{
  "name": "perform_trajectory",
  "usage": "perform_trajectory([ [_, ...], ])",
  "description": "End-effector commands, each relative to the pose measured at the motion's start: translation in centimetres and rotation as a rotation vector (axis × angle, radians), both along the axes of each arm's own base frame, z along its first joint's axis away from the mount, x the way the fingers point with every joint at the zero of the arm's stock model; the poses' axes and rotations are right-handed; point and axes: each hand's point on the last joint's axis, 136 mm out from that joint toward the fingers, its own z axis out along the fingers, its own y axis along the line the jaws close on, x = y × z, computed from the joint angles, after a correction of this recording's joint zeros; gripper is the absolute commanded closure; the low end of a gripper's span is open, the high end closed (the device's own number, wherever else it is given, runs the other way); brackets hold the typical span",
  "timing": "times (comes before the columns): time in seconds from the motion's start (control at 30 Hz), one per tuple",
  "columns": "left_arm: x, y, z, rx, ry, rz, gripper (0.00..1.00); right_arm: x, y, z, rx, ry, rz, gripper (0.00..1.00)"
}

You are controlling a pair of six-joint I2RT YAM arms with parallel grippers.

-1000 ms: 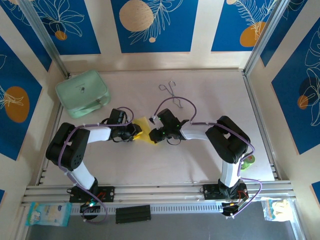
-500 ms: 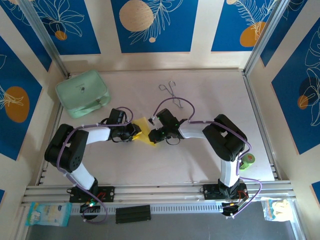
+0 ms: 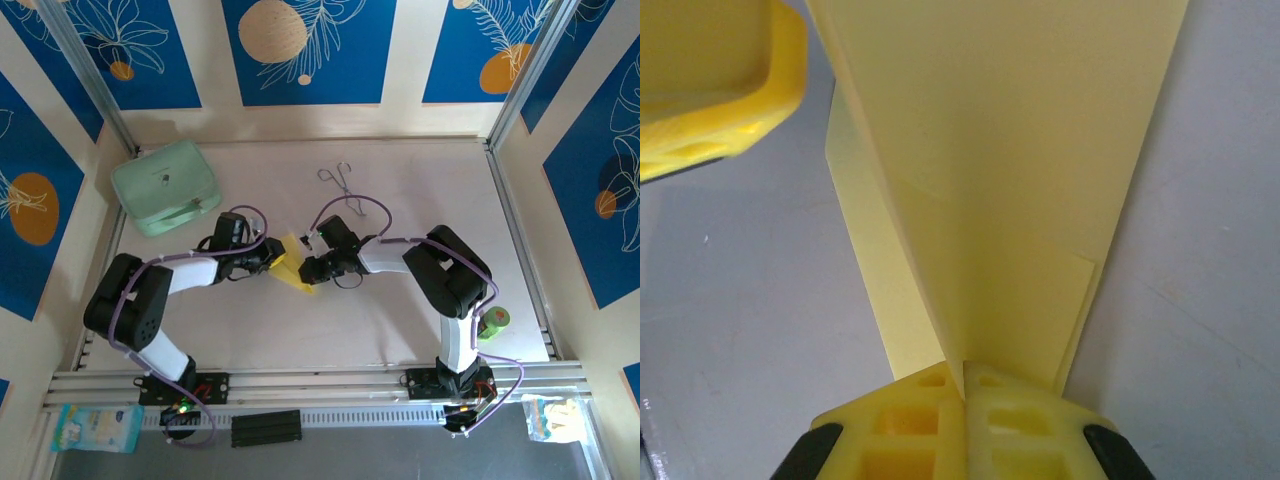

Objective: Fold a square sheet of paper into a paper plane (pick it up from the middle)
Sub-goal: Fourth fold the wing at the center of the table.

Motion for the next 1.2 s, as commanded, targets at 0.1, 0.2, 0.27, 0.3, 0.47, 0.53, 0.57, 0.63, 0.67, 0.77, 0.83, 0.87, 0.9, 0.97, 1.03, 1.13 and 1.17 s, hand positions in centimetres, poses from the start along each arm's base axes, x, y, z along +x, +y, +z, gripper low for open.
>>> perform_trajectory([
  [0.1,-0.1,-2.3,0.4,-0.117,-0.03,-0.069,0.83,-0.4,-0.2,-0.5,0.023,0.071,-0.006,0.96],
  [0.2,-0.3,-2.5,-0.1,-0.116,-0.019,-0.073,0.84,-0.4,-0.3,-0.5,0.025,0.076,-0.01,0.96],
  [0.27,-0.2,-2.6,-0.2,-0.117,-0.018,-0.076,0.84,-0.4,-0.3,-0.6,0.023,0.078,-0.012,0.96],
  [0.3,-0.3,-2.7,-0.3,-0.117,-0.014,-0.077,0.84,-0.4,-0.4,-0.7,0.021,0.078,-0.012,0.94],
  [0.47,-0.2,-3.2,-0.5,-0.118,-0.011,-0.09,0.83,-0.4,-0.6,-0.9,0.009,0.082,-0.019,0.91],
  [0.53,-0.1,-3.4,-0.6,-0.119,-0.008,-0.095,0.83,-0.4,-0.7,-1.0,0.005,0.086,-0.023,0.9],
  [0.57,-0.1,-3.5,-0.6,-0.122,-0.008,-0.097,0.83,-0.4,-0.7,-1.0,0.005,0.087,-0.026,0.89],
  [0.63,0.0,-3.7,-0.6,-0.125,-0.007,-0.101,0.83,-0.4,-0.7,-1.0,0.006,0.092,-0.031,0.88],
  [0.67,0.1,-3.7,-0.5,-0.127,-0.012,-0.102,0.83,-0.4,-0.8,-1.1,0.005,0.097,-0.035,0.88],
  [0.77,0.2,-3.9,-0.3,-0.131,-0.017,-0.106,0.83,-0.4,-1.0,-1.3,0.007,0.119,-0.052,0.88],
  [0.83,0.3,-4.0,-0.1,-0.133,-0.021,-0.108,0.83,-0.4,-1.1,-1.4,0.015,0.129,-0.059,0.9],
  [0.87,0.3,-4.0,0.0,-0.133,-0.026,-0.108,0.83,-0.4,-1.1,-1.4,0.017,0.132,-0.062,0.91],
  [0.9,0.3,-3.9,0.2,-0.132,-0.03,-0.106,0.83,-0.3,-1.2,-1.4,0.022,0.133,-0.067,0.92],
  [0.97,0.3,-3.6,0.4,-0.124,-0.042,-0.096,0.83,-0.3,-1.3,-1.4,0.034,0.138,-0.073,0.93],
  [1.03,0.2,-3.2,0.5,-0.107,-0.056,-0.082,0.82,-0.3,-1.4,-1.4,0.049,0.142,-0.081,0.94],
  [1.13,-0.3,-2.6,0.0,-0.083,-0.058,-0.067,0.83,-0.2,-1.5,-1.3,0.07,0.154,-0.092,0.94],
  [1.17,-0.4,-2.4,-0.2,-0.077,-0.055,-0.063,0.83,-0.1,-1.5,-1.3,0.076,0.157,-0.094,0.94],
])
